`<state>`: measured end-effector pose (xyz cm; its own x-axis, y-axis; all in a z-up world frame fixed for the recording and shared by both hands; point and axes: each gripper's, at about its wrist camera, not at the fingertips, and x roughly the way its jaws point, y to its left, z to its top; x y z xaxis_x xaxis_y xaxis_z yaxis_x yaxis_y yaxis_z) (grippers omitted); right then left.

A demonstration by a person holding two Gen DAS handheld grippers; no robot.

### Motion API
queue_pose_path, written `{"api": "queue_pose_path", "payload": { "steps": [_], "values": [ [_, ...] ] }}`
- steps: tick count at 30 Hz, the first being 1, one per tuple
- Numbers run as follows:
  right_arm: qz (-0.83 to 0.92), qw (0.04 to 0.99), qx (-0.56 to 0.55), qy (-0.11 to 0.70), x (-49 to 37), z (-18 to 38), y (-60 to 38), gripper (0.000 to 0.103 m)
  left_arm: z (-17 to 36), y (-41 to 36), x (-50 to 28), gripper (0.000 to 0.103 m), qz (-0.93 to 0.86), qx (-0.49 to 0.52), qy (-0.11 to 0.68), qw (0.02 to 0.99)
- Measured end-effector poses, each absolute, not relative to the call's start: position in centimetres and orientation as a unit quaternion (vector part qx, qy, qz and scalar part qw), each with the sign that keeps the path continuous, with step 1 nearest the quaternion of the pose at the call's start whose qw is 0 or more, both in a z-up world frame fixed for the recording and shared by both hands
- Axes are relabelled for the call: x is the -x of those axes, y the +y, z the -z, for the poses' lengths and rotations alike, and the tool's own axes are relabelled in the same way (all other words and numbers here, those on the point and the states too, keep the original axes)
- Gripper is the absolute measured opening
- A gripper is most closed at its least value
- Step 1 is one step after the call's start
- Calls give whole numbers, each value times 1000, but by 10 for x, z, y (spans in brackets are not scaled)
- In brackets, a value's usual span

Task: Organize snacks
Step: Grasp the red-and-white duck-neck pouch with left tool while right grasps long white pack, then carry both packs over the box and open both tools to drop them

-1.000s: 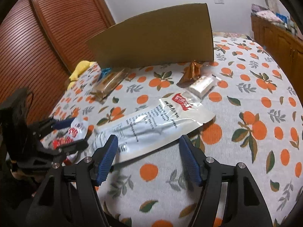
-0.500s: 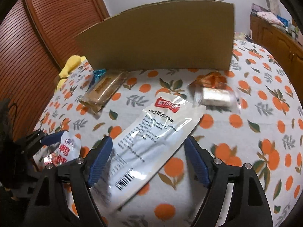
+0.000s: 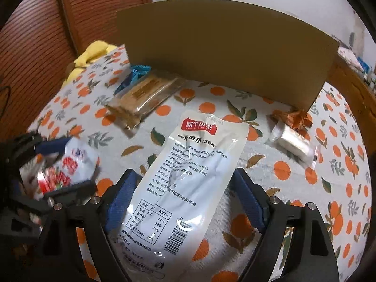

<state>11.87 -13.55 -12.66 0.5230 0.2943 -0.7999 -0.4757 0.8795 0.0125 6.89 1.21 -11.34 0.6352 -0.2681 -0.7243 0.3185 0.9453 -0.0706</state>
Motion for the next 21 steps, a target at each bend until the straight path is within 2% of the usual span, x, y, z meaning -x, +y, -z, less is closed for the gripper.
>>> {"api": "queue_pose_path", "payload": {
  "steps": [8,10,16,17,21],
  "values": [
    [-247,855,137,434,-108,127,-143,85,112,19,-71,62,160,-12,399,903],
    [-252,853,140,434,-106,127,-144,82,112,20,-72,61,160,-8,398,903],
    [-261,851,138,435,-103,122,-155,59,110,19,-73,60,162,3,394,905],
    [-262,851,137,434,-103,122,-156,50,110,18,-73,60,163,4,393,905],
    [-263,854,126,432,-104,120,-160,45,106,17,-74,60,166,7,387,907]
  ]
}}
